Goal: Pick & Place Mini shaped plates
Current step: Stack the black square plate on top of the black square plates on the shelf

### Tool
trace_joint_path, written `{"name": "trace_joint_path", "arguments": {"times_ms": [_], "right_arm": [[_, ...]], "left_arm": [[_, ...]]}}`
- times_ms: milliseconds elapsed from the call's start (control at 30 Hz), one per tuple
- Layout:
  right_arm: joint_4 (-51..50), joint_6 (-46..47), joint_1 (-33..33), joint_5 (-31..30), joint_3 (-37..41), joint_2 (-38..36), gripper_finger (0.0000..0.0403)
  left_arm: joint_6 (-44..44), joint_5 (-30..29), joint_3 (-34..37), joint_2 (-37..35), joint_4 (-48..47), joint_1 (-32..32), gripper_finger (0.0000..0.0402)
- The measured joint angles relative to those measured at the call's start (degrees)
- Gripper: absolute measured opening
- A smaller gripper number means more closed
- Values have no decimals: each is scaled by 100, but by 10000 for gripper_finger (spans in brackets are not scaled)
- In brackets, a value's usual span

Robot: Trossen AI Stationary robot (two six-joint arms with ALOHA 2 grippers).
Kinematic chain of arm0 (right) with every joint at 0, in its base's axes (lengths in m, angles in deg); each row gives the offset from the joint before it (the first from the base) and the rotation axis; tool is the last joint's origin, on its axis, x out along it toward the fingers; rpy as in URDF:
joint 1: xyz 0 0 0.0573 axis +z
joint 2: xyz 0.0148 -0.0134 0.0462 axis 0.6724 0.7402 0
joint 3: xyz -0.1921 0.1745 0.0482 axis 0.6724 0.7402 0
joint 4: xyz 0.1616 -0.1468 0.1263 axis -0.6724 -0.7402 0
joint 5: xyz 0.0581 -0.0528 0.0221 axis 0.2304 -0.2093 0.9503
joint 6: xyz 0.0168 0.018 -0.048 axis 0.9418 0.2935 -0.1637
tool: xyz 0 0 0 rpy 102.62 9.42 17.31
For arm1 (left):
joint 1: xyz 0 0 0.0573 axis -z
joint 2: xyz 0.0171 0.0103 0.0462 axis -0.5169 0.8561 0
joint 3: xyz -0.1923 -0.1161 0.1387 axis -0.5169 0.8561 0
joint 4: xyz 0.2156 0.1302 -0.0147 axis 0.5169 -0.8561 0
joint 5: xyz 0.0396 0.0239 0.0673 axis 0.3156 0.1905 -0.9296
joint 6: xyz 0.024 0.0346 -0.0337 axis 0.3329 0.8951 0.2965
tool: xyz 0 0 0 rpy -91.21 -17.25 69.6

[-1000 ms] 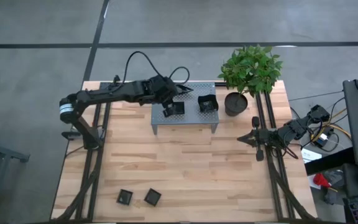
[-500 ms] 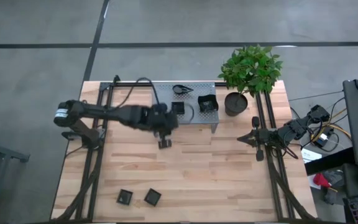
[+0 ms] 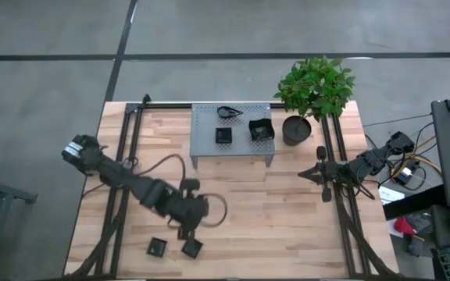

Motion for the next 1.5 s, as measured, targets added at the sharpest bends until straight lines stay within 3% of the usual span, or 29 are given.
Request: {"name": "trace_joint_path", "arguments": {"times_ms": [300, 600, 700, 1000, 1500], "right_arm": [[0, -1, 0, 0, 0, 0, 8], [0, -1, 0, 0, 0, 0, 8], [0, -1, 0, -1, 0, 0, 8], [-1, -1, 2, 0, 0, 0, 8], [0, -1, 2, -1, 0, 0, 8]], "left_arm": [[-400, 65, 927, 4, 1340, 1009, 55], [-316, 55, 2116, 9, 3721, 1437, 55], [-350, 55, 2367, 9, 4129, 1612, 55], [-819, -411, 2629, 12, 4246, 2034, 55], [-1014, -399, 2588, 728, 4637, 2199, 55]]}}
